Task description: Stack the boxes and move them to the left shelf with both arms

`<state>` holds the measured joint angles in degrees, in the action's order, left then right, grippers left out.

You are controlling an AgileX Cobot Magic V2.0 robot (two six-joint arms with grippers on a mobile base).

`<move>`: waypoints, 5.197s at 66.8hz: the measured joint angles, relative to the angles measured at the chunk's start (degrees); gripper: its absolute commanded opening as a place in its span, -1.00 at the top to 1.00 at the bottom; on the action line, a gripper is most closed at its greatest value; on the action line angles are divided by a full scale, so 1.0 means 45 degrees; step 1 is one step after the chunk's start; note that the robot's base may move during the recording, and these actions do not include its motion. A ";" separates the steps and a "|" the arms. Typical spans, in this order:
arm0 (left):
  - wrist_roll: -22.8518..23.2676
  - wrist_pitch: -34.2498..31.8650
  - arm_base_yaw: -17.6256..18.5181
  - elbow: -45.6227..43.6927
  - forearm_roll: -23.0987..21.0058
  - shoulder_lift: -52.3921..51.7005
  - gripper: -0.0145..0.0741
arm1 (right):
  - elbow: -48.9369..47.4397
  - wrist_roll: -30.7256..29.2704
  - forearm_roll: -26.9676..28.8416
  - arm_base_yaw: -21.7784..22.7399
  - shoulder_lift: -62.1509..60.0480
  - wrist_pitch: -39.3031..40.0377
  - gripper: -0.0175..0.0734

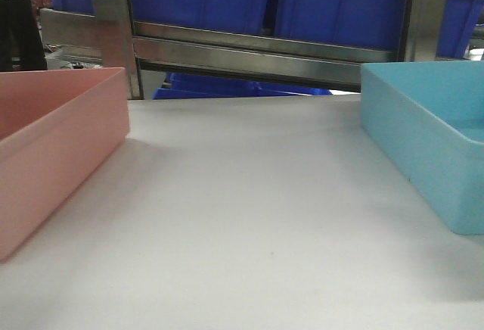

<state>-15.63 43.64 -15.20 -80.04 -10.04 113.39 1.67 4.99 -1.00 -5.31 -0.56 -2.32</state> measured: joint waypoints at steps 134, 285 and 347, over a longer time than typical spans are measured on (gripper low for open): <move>1.6740 -0.2979 0.9601 0.3082 0.2921 -0.2046 0.52 | 0.0000 0.0000 0.0000 0.0000 0.0000 -0.0166 0.49; 0.7913 -0.3776 0.9046 1.0999 0.5045 -1.7773 0.70 | -1.5263 0.0023 0.0557 0.0791 1.4300 -0.8742 -0.73; 0.7913 -0.3776 0.9046 1.0999 0.5571 -1.7773 0.70 | -2.0378 -0.5537 0.0650 0.5005 2.6024 -0.8939 -0.66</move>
<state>19.98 26.65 25.51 -30.55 15.03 33.41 -90.03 -19.92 1.93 17.21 116.54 -42.55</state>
